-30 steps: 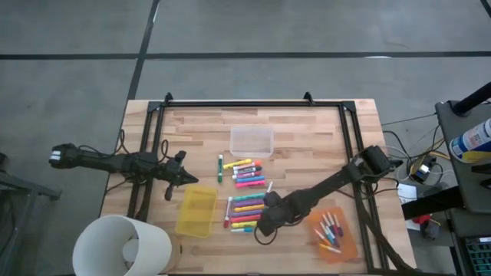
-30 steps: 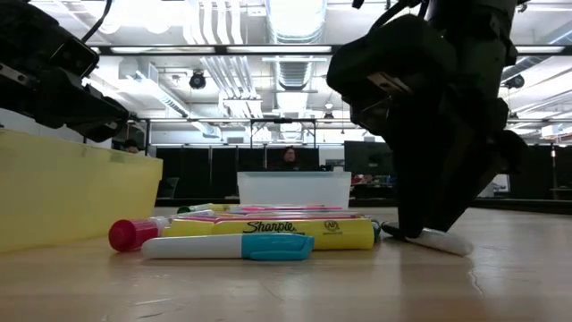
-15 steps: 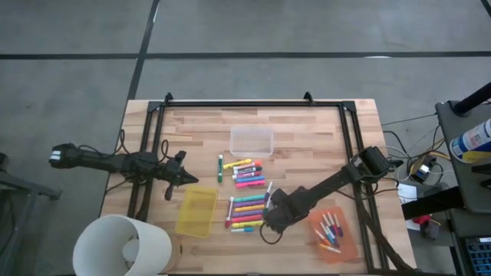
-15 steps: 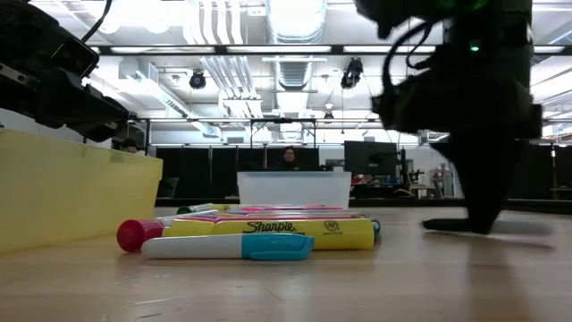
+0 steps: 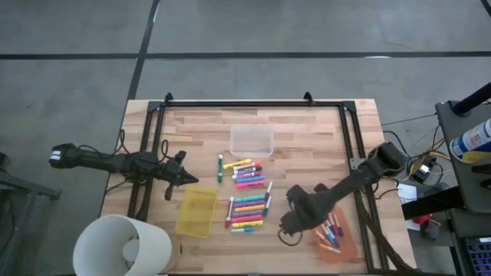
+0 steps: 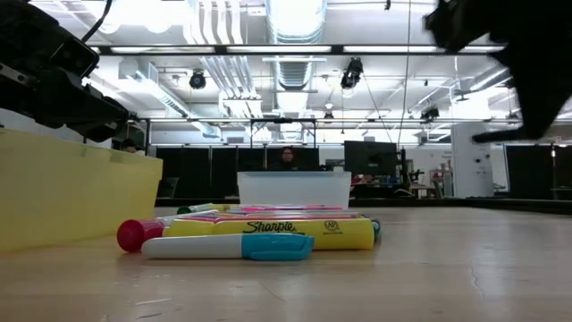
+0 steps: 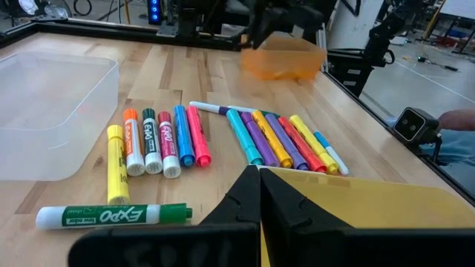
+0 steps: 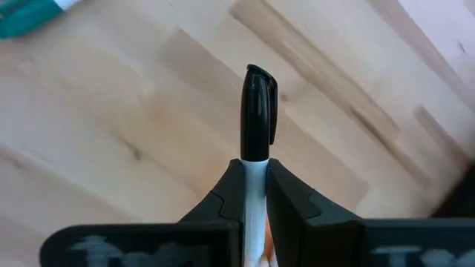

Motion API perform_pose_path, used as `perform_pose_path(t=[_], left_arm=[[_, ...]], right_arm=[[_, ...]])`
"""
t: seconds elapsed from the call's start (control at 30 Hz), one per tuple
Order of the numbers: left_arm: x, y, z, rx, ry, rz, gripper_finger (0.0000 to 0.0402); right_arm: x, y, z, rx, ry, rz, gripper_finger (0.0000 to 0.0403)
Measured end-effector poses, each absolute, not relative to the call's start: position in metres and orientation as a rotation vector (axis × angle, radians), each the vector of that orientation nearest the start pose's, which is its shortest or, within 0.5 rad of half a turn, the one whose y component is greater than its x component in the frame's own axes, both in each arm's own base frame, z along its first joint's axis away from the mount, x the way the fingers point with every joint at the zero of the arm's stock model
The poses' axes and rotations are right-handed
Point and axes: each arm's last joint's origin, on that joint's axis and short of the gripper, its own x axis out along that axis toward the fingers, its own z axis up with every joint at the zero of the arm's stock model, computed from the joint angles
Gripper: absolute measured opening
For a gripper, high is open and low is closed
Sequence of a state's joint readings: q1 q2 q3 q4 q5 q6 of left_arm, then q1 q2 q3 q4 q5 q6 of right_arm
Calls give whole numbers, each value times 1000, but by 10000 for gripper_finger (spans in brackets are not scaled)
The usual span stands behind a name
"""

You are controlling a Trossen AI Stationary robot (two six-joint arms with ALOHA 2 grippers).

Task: Pick & Place Markers
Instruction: Put the small black highlighter pen into the orange bin

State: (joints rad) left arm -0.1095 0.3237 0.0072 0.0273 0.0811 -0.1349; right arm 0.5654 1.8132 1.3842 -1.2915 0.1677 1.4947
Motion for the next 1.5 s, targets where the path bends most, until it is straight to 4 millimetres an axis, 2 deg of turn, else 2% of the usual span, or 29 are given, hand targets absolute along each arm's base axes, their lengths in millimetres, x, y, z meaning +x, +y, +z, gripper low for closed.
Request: perform_pose_path(t=[0.23, 0.43, 0.6, 0.73, 1.0, 1.33, 1.5], left_arm=[[113, -15, 141, -129, 302, -169, 0], [113, -15, 141, -130, 301, -170, 0], [113, -15, 141, -129, 302, -170, 0], [113, -15, 141, -129, 302, -170, 0], [113, -15, 141, -129, 302, -169, 0], [113, -15, 141, -129, 302, -169, 0], [113, -15, 141, -129, 301, -170, 0]], right_arm=[[231, 187, 239, 622, 1339, -994, 25], [203, 209, 241, 689, 1356, -1077, 25], [189, 223, 238, 753, 1312, -1123, 26], [183, 227, 235, 773, 1296, -1141, 26], [183, 228, 220, 802, 1306, -1114, 27], [183, 228, 215, 809, 1309, -1108, 29], [182, 230, 205, 857, 1369, -1099, 29]])
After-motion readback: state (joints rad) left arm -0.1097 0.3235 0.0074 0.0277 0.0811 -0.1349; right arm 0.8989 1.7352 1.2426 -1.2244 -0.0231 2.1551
